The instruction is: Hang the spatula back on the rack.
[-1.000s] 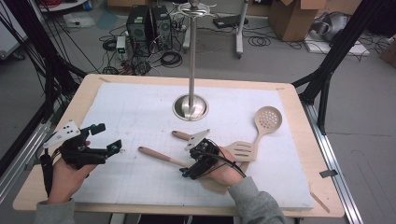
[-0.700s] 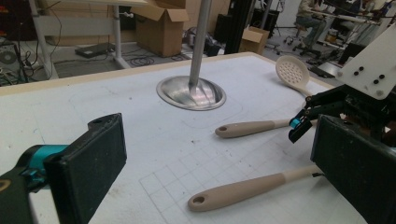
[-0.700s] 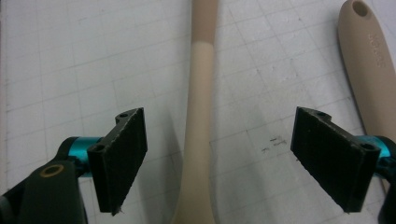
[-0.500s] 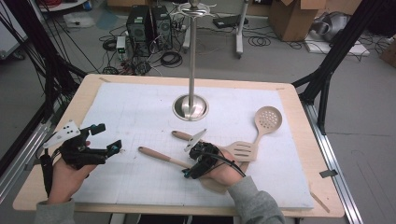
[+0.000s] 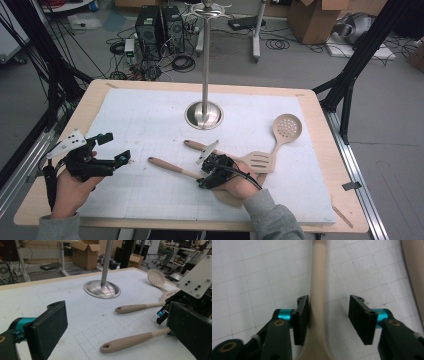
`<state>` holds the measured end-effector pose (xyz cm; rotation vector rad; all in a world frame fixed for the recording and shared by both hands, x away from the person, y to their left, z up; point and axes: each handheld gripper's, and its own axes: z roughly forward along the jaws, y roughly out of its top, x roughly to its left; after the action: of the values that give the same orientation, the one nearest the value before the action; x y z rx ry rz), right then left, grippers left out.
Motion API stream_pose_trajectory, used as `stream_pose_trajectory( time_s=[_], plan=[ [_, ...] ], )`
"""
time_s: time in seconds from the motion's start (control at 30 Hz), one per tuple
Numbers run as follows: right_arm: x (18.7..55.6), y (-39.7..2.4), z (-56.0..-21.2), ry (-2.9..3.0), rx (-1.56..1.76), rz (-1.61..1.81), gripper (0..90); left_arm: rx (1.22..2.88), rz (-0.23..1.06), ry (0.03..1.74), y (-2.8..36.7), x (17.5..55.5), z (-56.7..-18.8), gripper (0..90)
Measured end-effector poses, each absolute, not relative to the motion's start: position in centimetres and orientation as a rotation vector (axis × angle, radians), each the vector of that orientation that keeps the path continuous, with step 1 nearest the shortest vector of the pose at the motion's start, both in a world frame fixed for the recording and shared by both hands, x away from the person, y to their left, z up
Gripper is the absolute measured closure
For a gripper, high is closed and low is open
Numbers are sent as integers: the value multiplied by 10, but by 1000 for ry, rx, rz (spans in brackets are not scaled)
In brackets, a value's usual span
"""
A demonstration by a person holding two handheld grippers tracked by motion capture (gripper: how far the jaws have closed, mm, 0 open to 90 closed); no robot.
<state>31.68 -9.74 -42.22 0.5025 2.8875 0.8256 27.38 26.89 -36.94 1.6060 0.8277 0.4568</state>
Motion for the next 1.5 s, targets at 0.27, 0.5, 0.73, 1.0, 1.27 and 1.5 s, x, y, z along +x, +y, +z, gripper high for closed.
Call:
stream_pose_trajectory(
  time_s=[0.27, 0.5, 0.73, 1.0, 1.27, 1.5],
  plan=[
    [313, -101, -424, 2891, 462, 886, 705, 1606, 456, 832, 269, 274, -370, 39],
    [310, -101, -423, 2897, 482, 884, 776, 1610, 457, 831, 268, 274, -370, 39],
    [311, -105, -422, 2879, 488, 924, 780, 1605, 456, 832, 270, 273, -369, 39],
    [314, -123, -410, 2856, 519, 1096, 782, 1601, 458, 833, 270, 273, -369, 39],
    [315, -141, -393, 2830, 505, 1173, 782, 1604, 457, 831, 269, 273, -369, 39],
    [317, -156, -380, 2804, 528, 1219, 782, 1594, 447, 822, 267, 272, -367, 39]
  ],
)
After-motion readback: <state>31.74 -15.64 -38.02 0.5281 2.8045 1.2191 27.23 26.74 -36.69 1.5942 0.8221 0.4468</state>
